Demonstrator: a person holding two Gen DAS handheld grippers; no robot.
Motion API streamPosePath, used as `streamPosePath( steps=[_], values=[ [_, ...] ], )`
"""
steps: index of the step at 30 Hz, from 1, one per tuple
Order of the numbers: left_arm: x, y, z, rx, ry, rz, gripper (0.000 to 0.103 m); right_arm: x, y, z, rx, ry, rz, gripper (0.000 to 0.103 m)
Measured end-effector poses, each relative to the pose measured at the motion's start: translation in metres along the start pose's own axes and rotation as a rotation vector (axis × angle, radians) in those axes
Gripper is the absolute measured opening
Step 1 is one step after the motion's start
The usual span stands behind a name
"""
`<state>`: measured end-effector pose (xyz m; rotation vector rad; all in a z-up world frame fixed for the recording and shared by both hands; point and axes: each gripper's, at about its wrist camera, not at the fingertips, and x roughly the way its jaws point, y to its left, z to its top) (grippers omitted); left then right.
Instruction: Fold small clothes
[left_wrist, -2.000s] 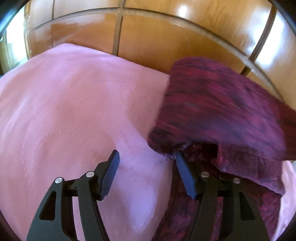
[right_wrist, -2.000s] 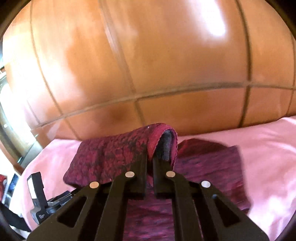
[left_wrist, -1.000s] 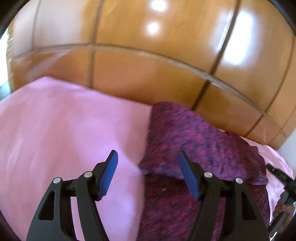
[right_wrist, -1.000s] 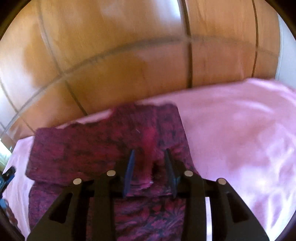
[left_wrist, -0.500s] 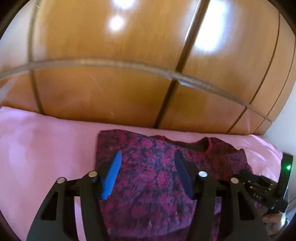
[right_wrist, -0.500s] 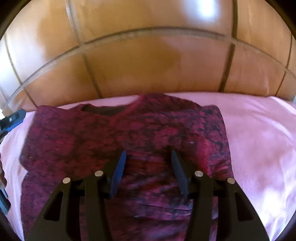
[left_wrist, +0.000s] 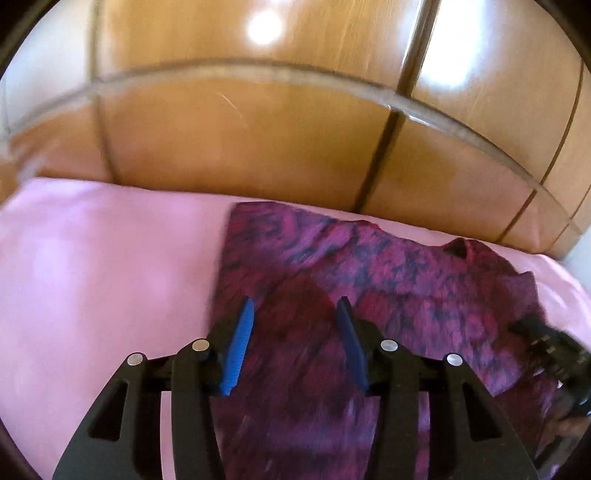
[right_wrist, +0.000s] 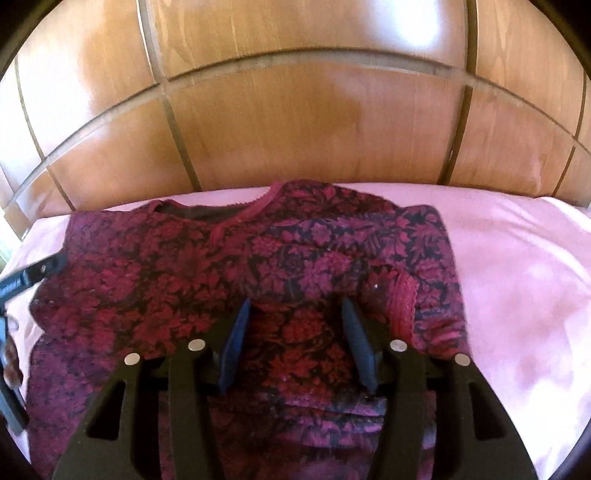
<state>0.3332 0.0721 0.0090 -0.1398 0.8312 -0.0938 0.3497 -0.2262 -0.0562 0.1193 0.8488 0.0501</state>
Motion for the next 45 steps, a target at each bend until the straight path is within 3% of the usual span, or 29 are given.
streamPosePath(
  steps=[2,5,7,11,15,20,26,45],
  values=[
    [-0.023,0.002,-0.015,-0.009,-0.038,-0.005,0.055,-0.02,0.005,-0.001,0.009,-0.043,0.024,0.064],
    [-0.033,-0.004,-0.04,0.042,-0.032,0.032,0.055,-0.038,0.012,-0.013,0.006,-0.052,0.057,0.064],
    [-0.012,-0.007,-0.052,0.054,0.05,0.064,0.055,-0.028,0.014,-0.023,0.005,-0.014,0.031,0.064],
    [-0.024,-0.013,-0.051,0.044,0.027,0.075,0.055,-0.014,0.018,-0.029,-0.021,-0.021,-0.006,0.065],
    [-0.059,-0.017,-0.06,0.016,-0.025,0.06,0.07,-0.03,0.019,-0.027,0.011,-0.029,0.016,0.082],
    [-0.091,-0.028,-0.078,0.024,-0.071,0.054,0.07,-0.051,0.016,-0.048,0.025,-0.033,0.028,0.087],
    [-0.12,-0.036,-0.101,0.047,-0.093,0.035,0.07,-0.065,0.003,-0.09,0.061,0.033,0.026,0.087],
    [-0.138,-0.029,-0.166,0.059,0.009,0.02,0.07,-0.132,-0.025,-0.16,0.107,0.04,0.055,0.088]
  ],
)
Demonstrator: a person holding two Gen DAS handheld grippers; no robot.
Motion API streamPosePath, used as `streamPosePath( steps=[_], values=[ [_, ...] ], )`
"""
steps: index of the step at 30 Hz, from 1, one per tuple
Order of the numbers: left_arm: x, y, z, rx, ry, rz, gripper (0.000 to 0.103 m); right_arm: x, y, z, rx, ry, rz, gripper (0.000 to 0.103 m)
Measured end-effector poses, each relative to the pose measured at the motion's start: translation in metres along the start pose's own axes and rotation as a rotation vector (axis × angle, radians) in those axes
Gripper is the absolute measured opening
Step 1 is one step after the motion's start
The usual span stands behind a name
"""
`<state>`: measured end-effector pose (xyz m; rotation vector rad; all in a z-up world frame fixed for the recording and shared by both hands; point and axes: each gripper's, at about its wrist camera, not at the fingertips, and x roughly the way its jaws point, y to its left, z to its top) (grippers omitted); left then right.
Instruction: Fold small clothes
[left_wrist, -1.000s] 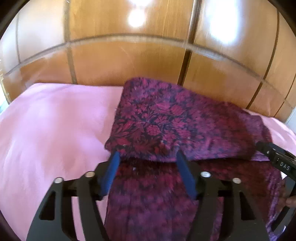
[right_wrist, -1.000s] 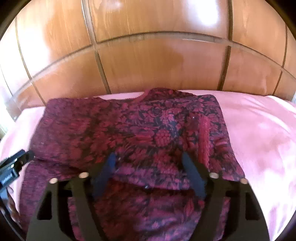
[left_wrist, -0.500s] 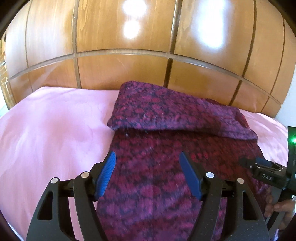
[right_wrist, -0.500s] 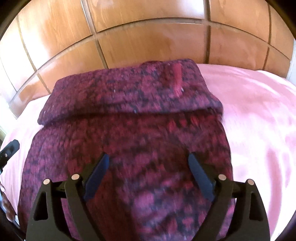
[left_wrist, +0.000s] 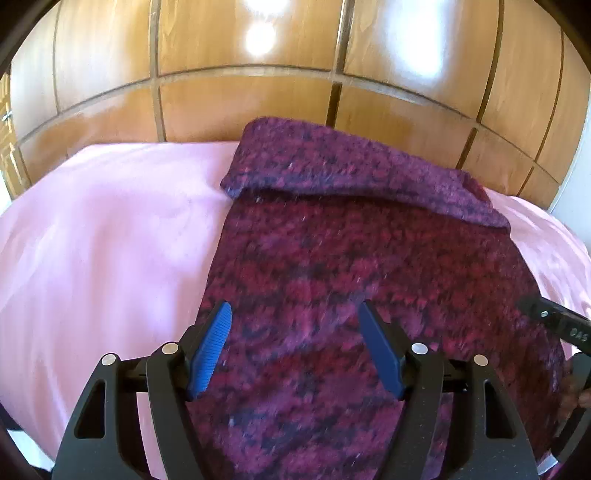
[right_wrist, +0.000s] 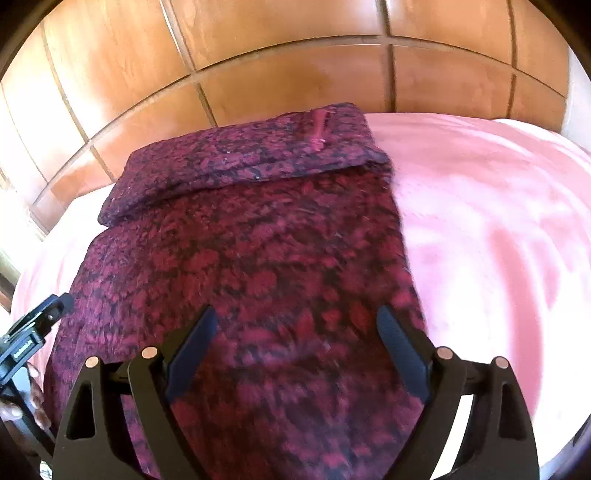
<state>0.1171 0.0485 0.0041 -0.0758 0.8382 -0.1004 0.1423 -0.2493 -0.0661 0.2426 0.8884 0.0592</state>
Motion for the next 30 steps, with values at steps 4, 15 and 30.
streamPosePath(
  steps=[4,15,30],
  values=[
    [-0.007,0.013,-0.014,-0.005,0.02,0.006,0.07,-0.018,-0.01,-0.012,-0.006,-0.011,-0.006,0.088],
    [-0.042,0.07,-0.076,-0.118,0.135,-0.086,0.064,-0.05,-0.032,-0.072,0.01,0.091,0.041,0.061],
    [-0.093,0.087,-0.061,-0.198,0.109,-0.44,0.015,-0.097,-0.027,-0.064,0.087,0.107,0.325,0.016]
  ],
)
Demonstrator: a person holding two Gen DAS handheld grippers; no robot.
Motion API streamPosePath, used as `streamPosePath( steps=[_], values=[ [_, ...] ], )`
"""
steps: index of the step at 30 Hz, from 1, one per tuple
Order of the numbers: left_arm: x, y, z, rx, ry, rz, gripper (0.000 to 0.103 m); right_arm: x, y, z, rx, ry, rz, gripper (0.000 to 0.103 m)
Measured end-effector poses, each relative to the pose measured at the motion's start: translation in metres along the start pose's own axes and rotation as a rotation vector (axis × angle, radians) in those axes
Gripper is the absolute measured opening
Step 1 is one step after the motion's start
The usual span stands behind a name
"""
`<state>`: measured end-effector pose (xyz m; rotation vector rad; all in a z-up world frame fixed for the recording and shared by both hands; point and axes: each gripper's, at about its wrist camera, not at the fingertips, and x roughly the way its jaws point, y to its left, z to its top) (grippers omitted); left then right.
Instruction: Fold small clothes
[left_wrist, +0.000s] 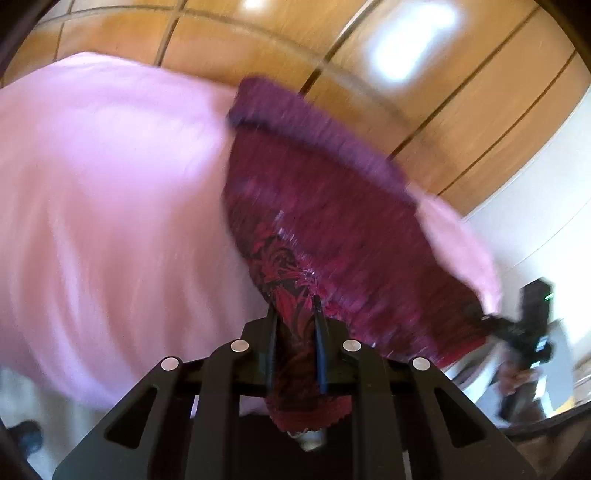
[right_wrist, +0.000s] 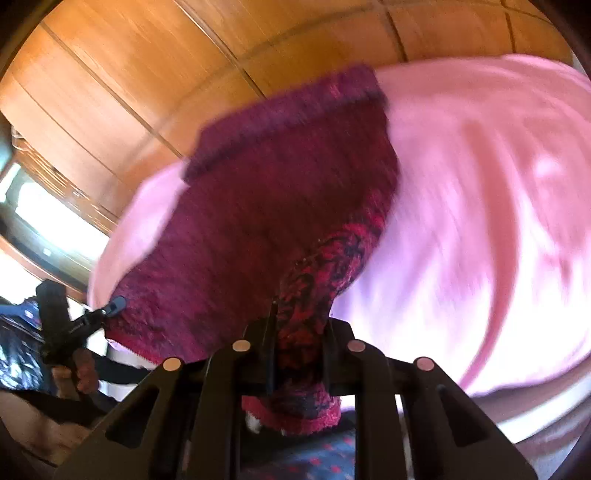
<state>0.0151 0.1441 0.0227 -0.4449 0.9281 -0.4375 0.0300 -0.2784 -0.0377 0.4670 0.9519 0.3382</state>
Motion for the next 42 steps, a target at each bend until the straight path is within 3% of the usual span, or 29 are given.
streamPosePath(
  steps=[5,8,13,17,20,22,24,26,30,32,34,35,37,38,40,42],
  values=[
    [0.014,-0.01,0.051,0.007,-0.062,-0.069,0.015,0.008,0.006,0.045,0.005,-0.079,0.04,0.016],
    [0.039,-0.013,0.079,0.017,-0.077,-0.05,0.014,0.026,-0.001,0.082,0.034,-0.117,0.019,0.016],
    [0.074,-0.002,0.124,-0.053,-0.063,-0.024,0.014,0.058,-0.026,0.127,0.127,-0.11,-0.023,0.016],
    [0.114,0.01,0.158,-0.105,0.005,0.021,0.017,0.083,-0.041,0.152,0.182,-0.079,-0.056,0.018],
    [0.117,0.02,0.168,-0.165,0.03,-0.007,0.036,0.087,-0.051,0.163,0.234,-0.083,-0.005,0.037],
    [0.106,0.029,0.17,-0.184,-0.018,-0.017,0.066,0.083,-0.058,0.166,0.265,-0.098,0.071,0.077],
    [0.088,0.034,0.166,-0.188,-0.111,0.063,0.085,0.07,-0.057,0.166,0.281,-0.158,0.095,0.09],
    [0.078,0.044,0.162,-0.174,-0.126,0.054,0.084,0.055,-0.055,0.163,0.257,-0.208,0.087,0.093],
    [0.072,0.061,0.137,-0.127,-0.094,0.055,0.085,0.036,-0.06,0.14,0.207,-0.2,0.062,0.093],
    [0.077,0.065,0.121,-0.102,-0.055,0.062,0.085,0.035,-0.056,0.124,0.163,-0.167,0.019,0.087],
    [0.086,0.063,0.104,-0.065,-0.016,0.053,0.084,0.045,-0.053,0.105,0.111,-0.108,-0.044,0.069],
    [0.091,0.059,0.098,-0.041,0.004,0.047,0.082,0.055,-0.052,0.097,0.081,-0.071,-0.083,0.065],
    [0.1,0.056,0.094,-0.025,0.039,0.031,0.049,0.066,-0.051,0.093,0.045,-0.071,-0.143,0.05],
    [0.104,0.055,0.093,-0.026,0.056,0.044,0.047,0.067,-0.05,0.092,0.039,-0.08,-0.159,0.044],
    [0.103,0.055,0.094,-0.037,0.044,0.059,0.028,0.063,-0.049,0.096,0.058,-0.084,-0.175,0.019],
    [0.093,0.058,0.095,-0.055,0.027,0.055,0.021,0.054,-0.045,0.097,0.05,-0.095,-0.172,0.015]
  ],
)
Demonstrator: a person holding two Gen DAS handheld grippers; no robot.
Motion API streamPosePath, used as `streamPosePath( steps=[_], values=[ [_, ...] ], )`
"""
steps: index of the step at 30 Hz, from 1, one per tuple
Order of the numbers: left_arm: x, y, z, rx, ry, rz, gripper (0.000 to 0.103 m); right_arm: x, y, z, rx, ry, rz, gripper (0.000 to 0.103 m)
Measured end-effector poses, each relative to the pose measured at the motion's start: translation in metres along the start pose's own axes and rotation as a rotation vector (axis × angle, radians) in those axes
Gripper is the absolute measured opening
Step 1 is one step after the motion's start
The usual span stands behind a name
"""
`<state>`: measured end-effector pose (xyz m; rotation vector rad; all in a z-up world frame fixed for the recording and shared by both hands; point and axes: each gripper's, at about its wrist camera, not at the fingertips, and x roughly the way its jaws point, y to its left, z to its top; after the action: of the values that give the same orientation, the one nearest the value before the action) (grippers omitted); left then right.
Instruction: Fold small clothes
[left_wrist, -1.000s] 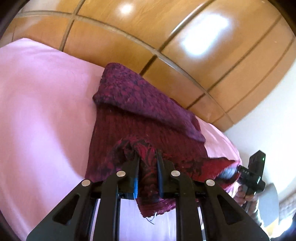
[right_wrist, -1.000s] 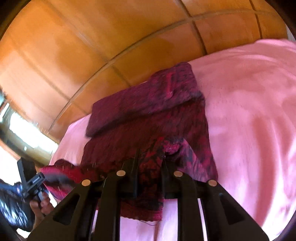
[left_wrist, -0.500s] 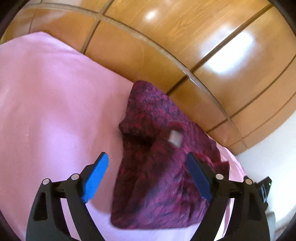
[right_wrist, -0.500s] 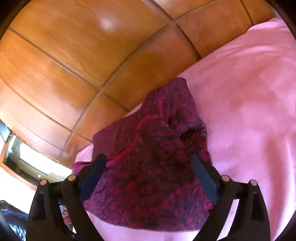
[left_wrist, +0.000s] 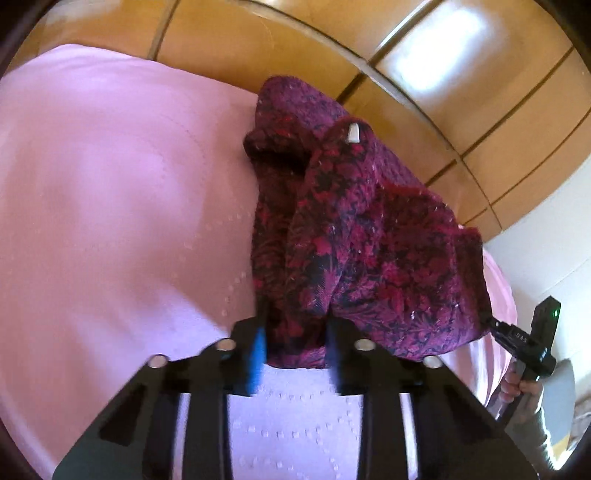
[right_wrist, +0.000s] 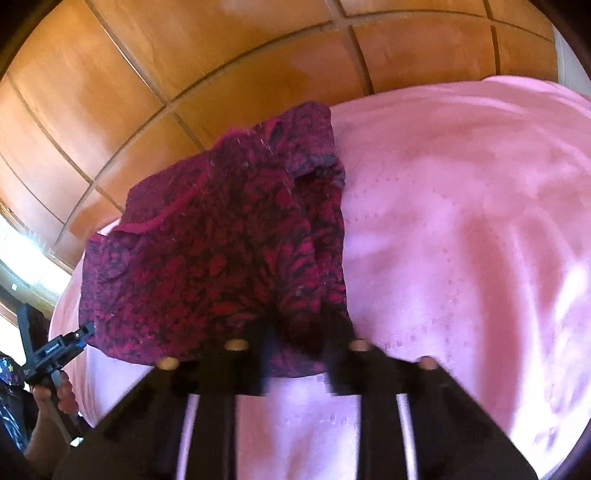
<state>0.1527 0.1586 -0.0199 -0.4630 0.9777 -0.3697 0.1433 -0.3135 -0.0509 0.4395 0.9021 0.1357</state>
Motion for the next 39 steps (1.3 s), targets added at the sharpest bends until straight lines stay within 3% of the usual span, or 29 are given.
streamPosePath(
  steps=[3,11,17,20,23,24,25,27,33,35,38,39],
  values=[
    [-0.015,0.003,-0.007,-0.009,-0.011,-0.007,0.012,-0.018,0.009,-0.004,-0.027,-0.025,0.007,0.013],
    [-0.053,-0.006,-0.044,0.003,-0.005,-0.054,0.011,-0.048,0.014,-0.019,-0.017,-0.018,0.061,0.013],
    [-0.082,-0.009,-0.089,-0.017,0.066,-0.072,0.011,-0.068,0.001,-0.045,0.028,0.068,0.074,0.012],
    [-0.09,-0.016,-0.105,0.014,0.083,-0.038,0.012,-0.072,-0.006,-0.059,0.039,0.114,0.064,0.013],
    [-0.097,-0.024,-0.096,0.065,0.042,0.034,0.016,-0.067,-0.002,-0.055,0.019,0.122,0.036,0.021],
    [-0.099,-0.024,-0.09,0.071,0.03,0.03,0.022,-0.068,0.003,-0.049,-0.003,0.101,0.0,0.033],
    [-0.103,-0.025,-0.084,0.086,0.011,0.042,0.035,-0.069,0.006,-0.044,-0.016,0.082,-0.023,0.039],
    [-0.11,-0.032,-0.07,0.129,-0.066,0.103,0.054,-0.072,0.016,-0.03,-0.06,0.026,-0.044,0.04],
    [-0.088,-0.066,-0.038,0.32,-0.123,0.154,0.056,-0.063,0.06,0.004,-0.256,-0.081,-0.098,0.044],
    [-0.07,-0.077,-0.03,0.4,-0.111,0.177,0.056,-0.049,0.076,0.01,-0.329,-0.087,-0.118,0.044],
    [-0.048,-0.08,-0.023,0.443,-0.069,0.162,0.056,-0.022,0.089,0.01,-0.466,-0.062,-0.203,0.043],
    [-0.04,-0.079,-0.023,0.445,-0.057,0.167,0.055,-0.011,0.091,0.008,-0.49,-0.044,-0.218,0.035]
  ],
)
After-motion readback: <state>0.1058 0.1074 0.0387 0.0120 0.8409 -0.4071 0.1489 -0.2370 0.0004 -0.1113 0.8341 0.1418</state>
